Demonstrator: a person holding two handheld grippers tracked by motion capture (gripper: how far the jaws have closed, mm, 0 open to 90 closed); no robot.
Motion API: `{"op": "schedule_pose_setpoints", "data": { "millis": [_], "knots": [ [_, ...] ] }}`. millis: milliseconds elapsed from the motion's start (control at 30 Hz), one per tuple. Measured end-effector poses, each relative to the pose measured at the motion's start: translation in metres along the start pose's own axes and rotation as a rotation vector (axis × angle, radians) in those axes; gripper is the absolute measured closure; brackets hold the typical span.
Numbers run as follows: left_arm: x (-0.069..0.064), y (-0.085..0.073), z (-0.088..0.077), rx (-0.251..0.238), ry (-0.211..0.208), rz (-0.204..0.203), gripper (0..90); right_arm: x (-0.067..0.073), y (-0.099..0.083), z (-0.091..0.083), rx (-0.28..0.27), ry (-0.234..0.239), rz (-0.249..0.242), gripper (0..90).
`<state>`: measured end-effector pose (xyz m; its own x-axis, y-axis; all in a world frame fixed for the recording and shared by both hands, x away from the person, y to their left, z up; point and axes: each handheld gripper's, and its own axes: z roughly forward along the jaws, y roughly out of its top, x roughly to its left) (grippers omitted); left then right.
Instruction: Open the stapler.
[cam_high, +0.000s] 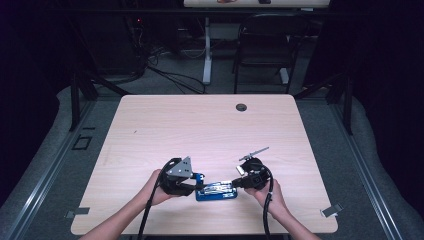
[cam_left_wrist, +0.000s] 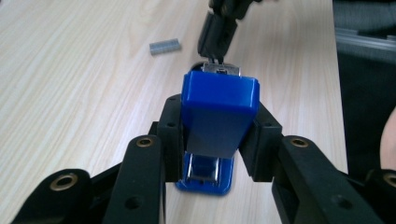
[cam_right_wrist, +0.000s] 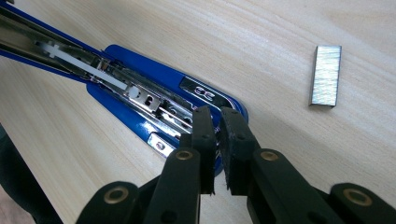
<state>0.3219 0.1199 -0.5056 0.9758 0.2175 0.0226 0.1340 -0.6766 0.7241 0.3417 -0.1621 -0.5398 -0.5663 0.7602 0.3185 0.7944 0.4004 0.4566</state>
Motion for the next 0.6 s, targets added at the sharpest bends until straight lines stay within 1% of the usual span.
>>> {"op": "schedule_pose_setpoints", "data": {
  "millis": [100, 133, 200, 233, 300, 333, 500, 533, 567, 600],
  "knots": [
    [0.003, -0.015, -0.008, 0.027, -0.001, -0.019, 64.7, -0.002, 0.0, 0.0, 0.001, 0.007, 0.002, 85.6],
    [0.004, -0.021, -0.01, 0.028, -0.001, -0.032, 64.4, -0.002, 0.0, 0.0, 0.003, 0.014, 0.003, 85.6],
    [0.004, -0.027, -0.012, 0.032, -0.001, -0.039, 64.2, -0.003, 0.001, 0.0, 0.009, 0.018, 0.004, 85.6],
    [0.004, -0.028, -0.011, 0.028, -0.001, -0.039, 64.1, -0.003, 0.001, 0.0, 0.005, 0.019, 0.011, 85.6],
    [0.004, -0.027, -0.011, 0.026, -0.001, -0.037, 64.1, -0.003, 0.001, 0.0, 0.013, 0.015, 0.006, 85.6],
    [0.004, -0.028, -0.011, 0.027, -0.003, -0.036, 64.2, -0.002, 0.001, 0.0, 0.009, 0.011, 0.007, 85.6],
    [0.004, -0.03, -0.011, 0.016, -0.005, -0.041, 64.4, -0.003, 0.001, 0.0, 0.013, 0.018, 0.01, 85.6],
    [0.004, -0.03, -0.011, 0.015, -0.009, -0.044, 64.5, -0.004, 0.001, 0.0, 0.01, 0.02, 0.01, 85.6],
    [0.004, -0.031, -0.011, 0.007, -0.01, -0.046, 64.5, -0.003, 0.0, 0.001, -0.006, 0.025, 0.025, 85.5],
    [0.004, -0.032, -0.011, 0.005, -0.011, -0.048, 64.6, -0.003, 0.0, 0.0, 0.0, 0.022, 0.018, 85.5]
  ]
}}
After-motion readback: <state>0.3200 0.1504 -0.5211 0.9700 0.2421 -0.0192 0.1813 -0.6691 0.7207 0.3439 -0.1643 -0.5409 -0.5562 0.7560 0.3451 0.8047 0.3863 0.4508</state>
